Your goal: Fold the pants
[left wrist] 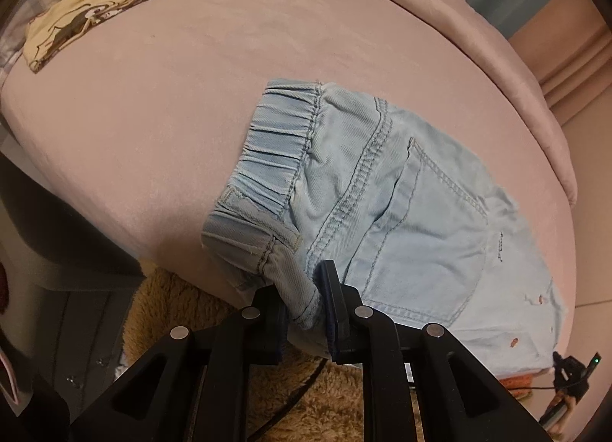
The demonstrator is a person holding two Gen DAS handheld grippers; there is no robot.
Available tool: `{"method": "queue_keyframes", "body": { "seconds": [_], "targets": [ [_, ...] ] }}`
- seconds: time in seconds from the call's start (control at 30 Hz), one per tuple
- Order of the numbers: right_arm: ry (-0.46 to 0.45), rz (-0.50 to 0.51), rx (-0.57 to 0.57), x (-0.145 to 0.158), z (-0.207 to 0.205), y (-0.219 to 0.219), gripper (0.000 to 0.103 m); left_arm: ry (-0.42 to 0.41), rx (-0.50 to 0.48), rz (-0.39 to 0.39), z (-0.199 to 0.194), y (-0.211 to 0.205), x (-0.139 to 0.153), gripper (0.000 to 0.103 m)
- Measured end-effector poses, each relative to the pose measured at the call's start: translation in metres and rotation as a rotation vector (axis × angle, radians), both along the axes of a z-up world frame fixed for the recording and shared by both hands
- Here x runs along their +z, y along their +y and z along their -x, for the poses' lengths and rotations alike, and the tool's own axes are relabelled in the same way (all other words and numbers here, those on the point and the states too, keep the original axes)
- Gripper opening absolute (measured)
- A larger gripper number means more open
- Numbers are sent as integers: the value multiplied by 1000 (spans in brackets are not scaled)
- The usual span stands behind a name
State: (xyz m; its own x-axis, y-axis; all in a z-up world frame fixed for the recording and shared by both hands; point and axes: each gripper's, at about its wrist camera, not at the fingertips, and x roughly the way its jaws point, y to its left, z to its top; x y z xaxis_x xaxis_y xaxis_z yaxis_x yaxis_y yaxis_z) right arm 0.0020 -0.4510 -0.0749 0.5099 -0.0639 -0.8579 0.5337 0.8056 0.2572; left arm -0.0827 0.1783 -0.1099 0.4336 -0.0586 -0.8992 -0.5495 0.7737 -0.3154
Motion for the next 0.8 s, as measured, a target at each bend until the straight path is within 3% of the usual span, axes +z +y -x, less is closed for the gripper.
{"method": "queue_keyframes", "body": {
  "seconds": [0.1,0.23,0.37,0.47,0.53,0.6,0.67,0.8],
  "targets": [
    [-3,42,15,8,1,5,5,0,-8,-14,1,-3,5,18],
    [13,7,-4,-8,-1,-3,4,7,-2,-4,0,-2,2,18],
    [9,74,18,6,-2,3,5,-14,-13,-23,5,-3,15,18],
    [29,36,-4,-8,-5,-6,5,8,-18,8,4,2,4,18],
    [39,64,-7,-11,-7,-3,4,26,-19,14,2,3,-6,20],
    [77,130,9,-4,-12,6,12,19,-20,13,2,4,-3,20],
    [148,240,19,8,-16,18,34,27,-20,11,2,8,2,29],
    [64,283,113,56,-19,55,39,-15,17,-24,12,23,29,54]
  ]
}}
